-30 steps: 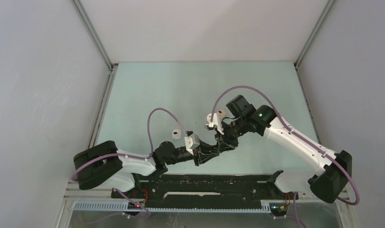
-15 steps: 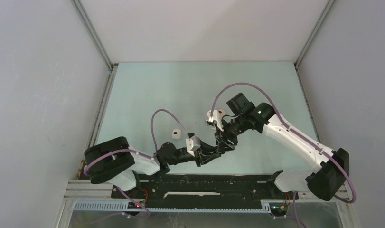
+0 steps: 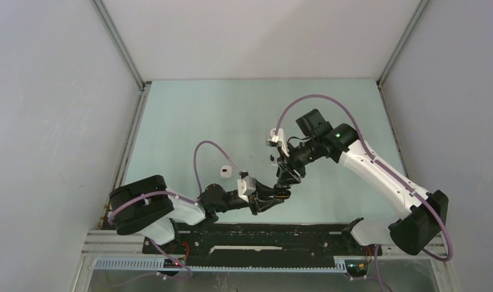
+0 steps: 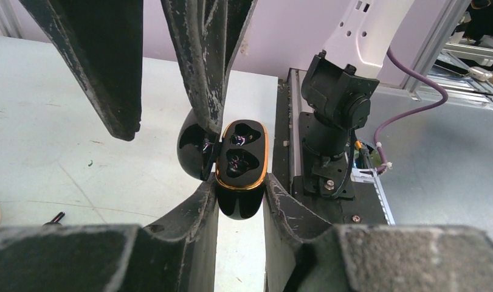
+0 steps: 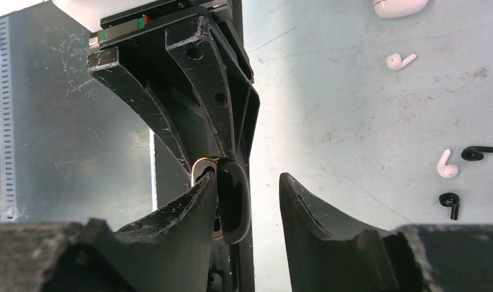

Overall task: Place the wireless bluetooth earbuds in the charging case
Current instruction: Open the charging case, then pick up the earbud from the center of the board.

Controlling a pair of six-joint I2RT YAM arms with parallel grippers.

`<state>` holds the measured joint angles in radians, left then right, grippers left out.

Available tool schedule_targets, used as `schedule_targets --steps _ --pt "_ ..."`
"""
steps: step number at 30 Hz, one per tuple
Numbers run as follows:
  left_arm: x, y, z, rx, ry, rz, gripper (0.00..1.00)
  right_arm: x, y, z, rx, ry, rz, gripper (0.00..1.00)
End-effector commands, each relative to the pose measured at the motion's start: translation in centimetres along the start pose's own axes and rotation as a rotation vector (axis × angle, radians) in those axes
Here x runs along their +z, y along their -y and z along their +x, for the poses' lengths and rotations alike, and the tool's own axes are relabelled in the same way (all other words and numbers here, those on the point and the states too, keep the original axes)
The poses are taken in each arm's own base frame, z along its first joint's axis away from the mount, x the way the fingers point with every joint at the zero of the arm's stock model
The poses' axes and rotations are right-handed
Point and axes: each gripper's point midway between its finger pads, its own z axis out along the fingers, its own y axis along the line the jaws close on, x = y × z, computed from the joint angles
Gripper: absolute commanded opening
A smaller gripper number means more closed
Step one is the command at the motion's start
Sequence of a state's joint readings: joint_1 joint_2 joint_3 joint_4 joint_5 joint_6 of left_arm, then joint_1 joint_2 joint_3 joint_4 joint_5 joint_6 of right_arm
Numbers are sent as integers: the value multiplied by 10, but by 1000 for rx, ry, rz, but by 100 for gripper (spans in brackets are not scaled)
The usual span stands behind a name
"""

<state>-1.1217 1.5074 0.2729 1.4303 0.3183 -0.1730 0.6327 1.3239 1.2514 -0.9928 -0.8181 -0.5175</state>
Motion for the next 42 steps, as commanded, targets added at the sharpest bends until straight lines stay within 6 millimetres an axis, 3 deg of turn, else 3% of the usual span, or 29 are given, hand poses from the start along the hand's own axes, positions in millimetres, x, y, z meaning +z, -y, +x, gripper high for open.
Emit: schedule_targets --steps 1,8,14,20,23,28,32,35,38,42 --pt "0 4 -10 28 48 16 0 -15 -3 -21 -11 75 4 45" --pt "-3 1 -21 -10 65 -23 0 -69 1 -44 16 294 16 46" --pt "-9 8 -54 4 -37 -56 0 -95 39 -34 41 377 128 46" --pt "-25 21 -104 6 -89 -102 0 -82 86 -10 83 324 270 38" --pt "-42 25 -118 13 -101 -110 0 -74 110 0 110 279 361 33" --pt "-63 34 -121 51 -142 -88 0 -54 137 6 90 194 431 32" --pt "-72 21 -105 85 -156 -132 0 -40 158 8 142 158 437 29" --pt "-73 20 -104 58 -124 -103 0 -26 173 11 191 129 429 28" --pt "-73 19 -112 19 -97 -84 0 -7 190 25 173 44 447 28" --pt "-75 13 -118 3 -69 -103 0 3 217 50 152 -52 501 28"
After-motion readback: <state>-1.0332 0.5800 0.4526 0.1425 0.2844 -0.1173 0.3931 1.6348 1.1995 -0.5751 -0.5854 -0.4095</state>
